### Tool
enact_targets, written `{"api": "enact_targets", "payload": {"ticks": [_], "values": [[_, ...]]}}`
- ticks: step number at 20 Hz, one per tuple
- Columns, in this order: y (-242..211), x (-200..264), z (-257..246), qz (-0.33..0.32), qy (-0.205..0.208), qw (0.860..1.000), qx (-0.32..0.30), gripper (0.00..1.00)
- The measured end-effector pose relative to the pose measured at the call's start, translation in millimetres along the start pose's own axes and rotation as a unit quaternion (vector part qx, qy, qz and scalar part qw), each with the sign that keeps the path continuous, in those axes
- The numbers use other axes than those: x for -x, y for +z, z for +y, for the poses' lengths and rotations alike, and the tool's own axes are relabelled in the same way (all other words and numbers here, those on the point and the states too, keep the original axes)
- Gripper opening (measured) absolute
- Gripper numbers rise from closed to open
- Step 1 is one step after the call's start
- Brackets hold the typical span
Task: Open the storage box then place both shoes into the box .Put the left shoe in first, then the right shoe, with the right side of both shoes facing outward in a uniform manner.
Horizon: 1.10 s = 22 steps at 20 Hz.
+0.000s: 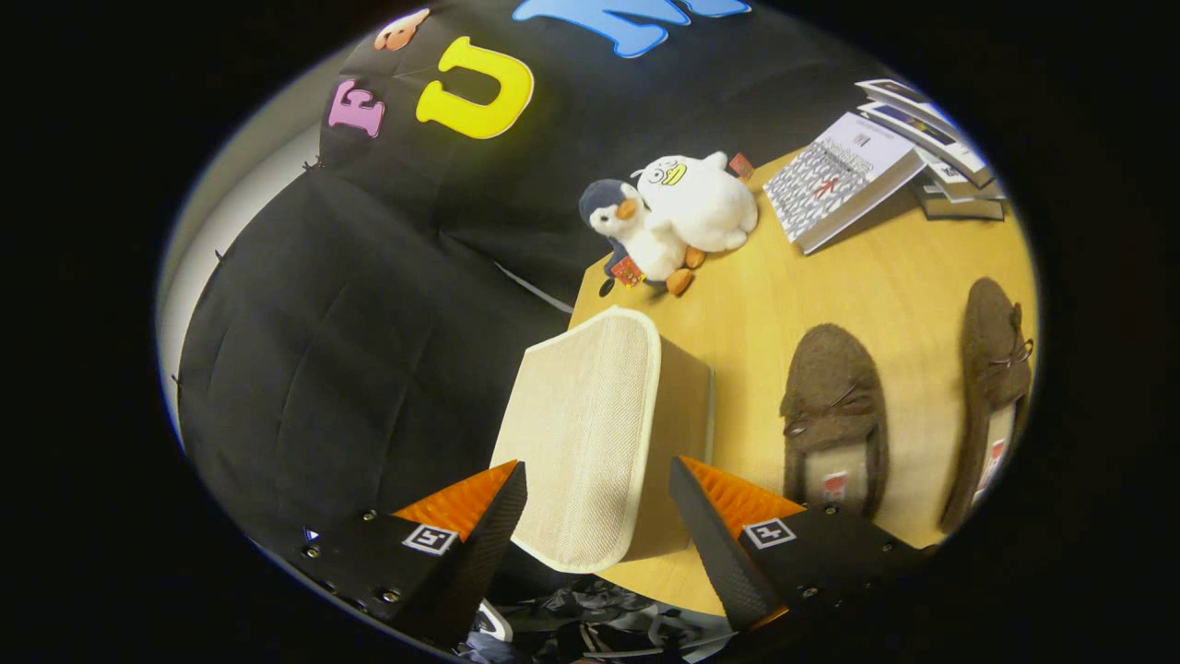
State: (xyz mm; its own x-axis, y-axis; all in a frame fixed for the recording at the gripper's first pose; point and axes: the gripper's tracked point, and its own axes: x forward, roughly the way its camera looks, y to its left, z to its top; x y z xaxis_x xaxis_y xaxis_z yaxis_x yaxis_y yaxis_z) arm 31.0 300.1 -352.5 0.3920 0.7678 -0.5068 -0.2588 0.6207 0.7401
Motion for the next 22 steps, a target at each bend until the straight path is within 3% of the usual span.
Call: {"api": "enact_targets", "payload": {"ticks": [4, 13, 14, 15, 18, 19, 22], "values": [[-6, -35, -17, 0.018, 0.019, 0.999, -0.034, 0.97], [-12, -54, -11, 0.033, 0.070, 0.991, -0.109, 0.93], [-11, -53, -7, 0.033, 0.079, 0.990, -0.112, 0.82], [-8, -54, -3, 0.030, 0.084, 0.990, -0.111, 0.82], [1, -53, -9, 0.020, 0.065, 0.993, -0.099, 0.38], [3, -52, 0, 0.025, 0.082, 0.991, -0.106, 0.26], [2, -44, 22, 0.035, 0.122, 0.988, -0.091, 0.24]]}}
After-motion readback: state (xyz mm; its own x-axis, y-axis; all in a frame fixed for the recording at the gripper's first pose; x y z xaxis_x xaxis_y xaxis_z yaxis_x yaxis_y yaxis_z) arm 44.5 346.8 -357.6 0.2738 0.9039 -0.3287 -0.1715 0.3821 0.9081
